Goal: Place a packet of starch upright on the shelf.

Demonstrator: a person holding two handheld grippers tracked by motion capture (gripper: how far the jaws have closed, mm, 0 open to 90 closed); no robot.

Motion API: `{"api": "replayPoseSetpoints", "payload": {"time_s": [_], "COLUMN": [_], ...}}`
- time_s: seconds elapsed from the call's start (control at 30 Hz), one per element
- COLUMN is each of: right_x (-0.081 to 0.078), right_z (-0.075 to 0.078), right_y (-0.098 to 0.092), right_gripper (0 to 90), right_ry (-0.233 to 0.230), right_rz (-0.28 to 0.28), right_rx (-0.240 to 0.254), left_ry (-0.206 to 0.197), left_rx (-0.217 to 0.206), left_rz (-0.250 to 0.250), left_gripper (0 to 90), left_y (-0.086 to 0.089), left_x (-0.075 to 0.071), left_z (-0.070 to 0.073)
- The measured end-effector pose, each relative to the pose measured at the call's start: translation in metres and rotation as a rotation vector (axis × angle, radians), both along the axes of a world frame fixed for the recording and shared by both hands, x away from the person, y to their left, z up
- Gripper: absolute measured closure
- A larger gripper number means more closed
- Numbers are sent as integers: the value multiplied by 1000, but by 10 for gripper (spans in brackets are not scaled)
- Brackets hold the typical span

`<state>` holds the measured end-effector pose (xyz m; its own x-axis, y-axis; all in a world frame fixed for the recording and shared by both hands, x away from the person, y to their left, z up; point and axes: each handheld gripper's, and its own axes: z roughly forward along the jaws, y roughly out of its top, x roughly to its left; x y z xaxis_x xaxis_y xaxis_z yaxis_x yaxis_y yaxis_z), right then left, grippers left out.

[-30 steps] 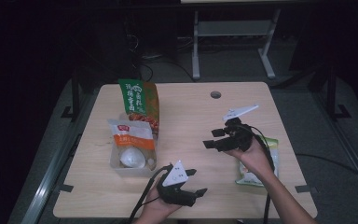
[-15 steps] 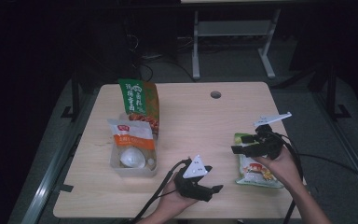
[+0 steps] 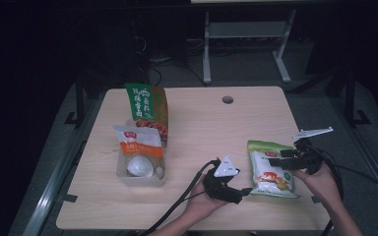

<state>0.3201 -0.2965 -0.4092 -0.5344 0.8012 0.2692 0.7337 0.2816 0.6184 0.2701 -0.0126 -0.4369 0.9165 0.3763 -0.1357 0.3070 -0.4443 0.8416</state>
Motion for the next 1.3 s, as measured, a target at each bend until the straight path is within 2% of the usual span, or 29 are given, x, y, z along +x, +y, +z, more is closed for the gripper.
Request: {"api": "replayPoseSetpoints", "payload": {"time_s": [0.17, 0.3, 0.47, 0.6, 0.7, 1.0, 1.17, 1.3], "right_x": [-1, -1, 1, 2, 1, 0, -1, -1], "right_z": [-12, -19, -31, -43, -45, -54, -56, -58], "right_y": [-18, -33, -46, -51, -54, -60, -59, -56], "right_gripper": [295, 300, 305, 312, 331, 370, 460, 604], "right_ry": [18, 29, 53, 83, 93, 163, 194, 212], "right_rz": [-47, -115, -154, -165, -170, -174, -166, -131], "right_rx": [-26, -28, -12, -7, 29, 145, 196, 231], "left_ry": [19, 11, 18, 50, 51, 52, 80, 84], "left_rx": [13, 49, 81, 76, 83, 89, 80, 83], "left_rz": [-1, 14, 18, 12, 0, 58, 61, 66], "left_gripper": [298, 303, 325, 358, 375, 382, 392, 396], "left_y": [-19, -35, -45, -48, -47, -36, -33, -31], "left_x": [6, 11, 18, 21, 22, 32, 35, 37], "left_z": [-4, -8, -15, -18, -18, -17, -18, -19]}}
